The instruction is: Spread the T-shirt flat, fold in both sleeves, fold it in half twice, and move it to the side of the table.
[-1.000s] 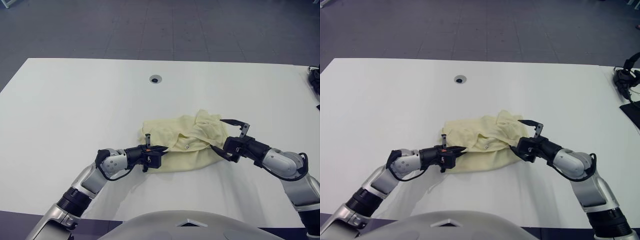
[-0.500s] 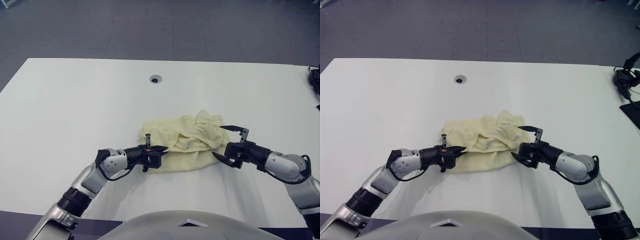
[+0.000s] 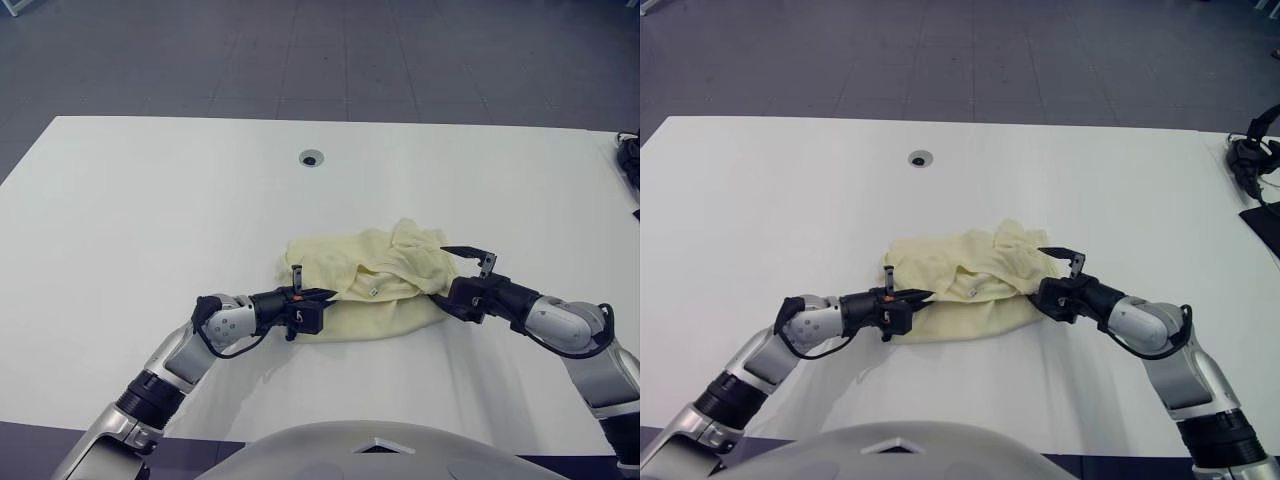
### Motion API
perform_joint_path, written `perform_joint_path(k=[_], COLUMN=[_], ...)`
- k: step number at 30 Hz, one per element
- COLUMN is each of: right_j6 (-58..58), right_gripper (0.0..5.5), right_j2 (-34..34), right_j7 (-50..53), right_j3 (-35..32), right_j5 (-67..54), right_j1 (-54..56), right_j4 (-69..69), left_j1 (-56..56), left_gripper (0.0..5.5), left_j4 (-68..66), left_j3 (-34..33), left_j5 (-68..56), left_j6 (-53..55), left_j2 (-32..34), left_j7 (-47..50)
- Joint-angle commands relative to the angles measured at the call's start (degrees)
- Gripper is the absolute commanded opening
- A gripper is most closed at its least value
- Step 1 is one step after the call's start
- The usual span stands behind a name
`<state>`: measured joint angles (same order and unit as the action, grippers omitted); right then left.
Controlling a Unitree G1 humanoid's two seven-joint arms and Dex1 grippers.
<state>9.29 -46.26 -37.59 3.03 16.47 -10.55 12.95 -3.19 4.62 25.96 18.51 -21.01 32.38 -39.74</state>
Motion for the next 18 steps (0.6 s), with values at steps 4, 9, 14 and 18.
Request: perform_joint_path(k=[4, 9, 14, 18], right_j6=[-0.20, -0.18, 0.08, 0.24], right_gripper=[3.20, 2.32, 1.45, 0.88], right_j2=[0.69, 0.51, 0.44, 0.35], right_j7=[-1.15, -1.09, -1.25, -1.10], right_j3=[0.80, 1.15, 1.94, 2.26], right_j5=[-1.68, -1.04, -0.80, -0.54], right_j1=[-1.05, -1.14, -1.45, -0.99], right_j4=[3.33, 2.67, 1.91, 0.17], left_j1=[0.00, -0.01, 0.03, 0.07], left_gripper=[0.00, 0.00, 0.00, 0.00], left_j4=[-0.36, -0.19, -0.14, -0.10], left_j3=[0.40, 0.48, 0.49, 0.47], left_j5=[1.01, 1.03, 1.02, 1.03], left_j6=[0.78, 0.87, 0.96, 0.98], left_j2=[0.33, 0.31, 0.32, 0.35], left_j7=[-0.50, -0.58, -0.61, -0.60])
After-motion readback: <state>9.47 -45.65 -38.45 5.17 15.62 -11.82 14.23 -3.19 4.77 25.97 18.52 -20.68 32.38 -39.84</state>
